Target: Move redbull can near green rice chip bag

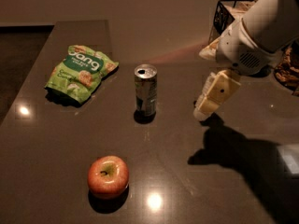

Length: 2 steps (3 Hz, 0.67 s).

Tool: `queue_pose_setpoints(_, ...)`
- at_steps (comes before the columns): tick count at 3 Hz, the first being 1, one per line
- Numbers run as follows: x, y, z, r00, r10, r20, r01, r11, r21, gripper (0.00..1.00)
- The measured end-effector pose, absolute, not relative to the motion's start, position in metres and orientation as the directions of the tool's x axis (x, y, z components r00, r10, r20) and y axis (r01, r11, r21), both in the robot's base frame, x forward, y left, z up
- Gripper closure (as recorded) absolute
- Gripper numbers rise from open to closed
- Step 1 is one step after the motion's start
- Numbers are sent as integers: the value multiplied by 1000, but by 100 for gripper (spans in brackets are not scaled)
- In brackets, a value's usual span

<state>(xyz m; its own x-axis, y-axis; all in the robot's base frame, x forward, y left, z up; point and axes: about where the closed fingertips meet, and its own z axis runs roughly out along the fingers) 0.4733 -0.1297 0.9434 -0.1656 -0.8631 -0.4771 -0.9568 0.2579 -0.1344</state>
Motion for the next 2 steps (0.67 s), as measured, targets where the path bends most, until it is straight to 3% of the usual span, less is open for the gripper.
queue_pose_setpoints(2,490,-53,930,-125,-770,-626,-974,214,-68,0)
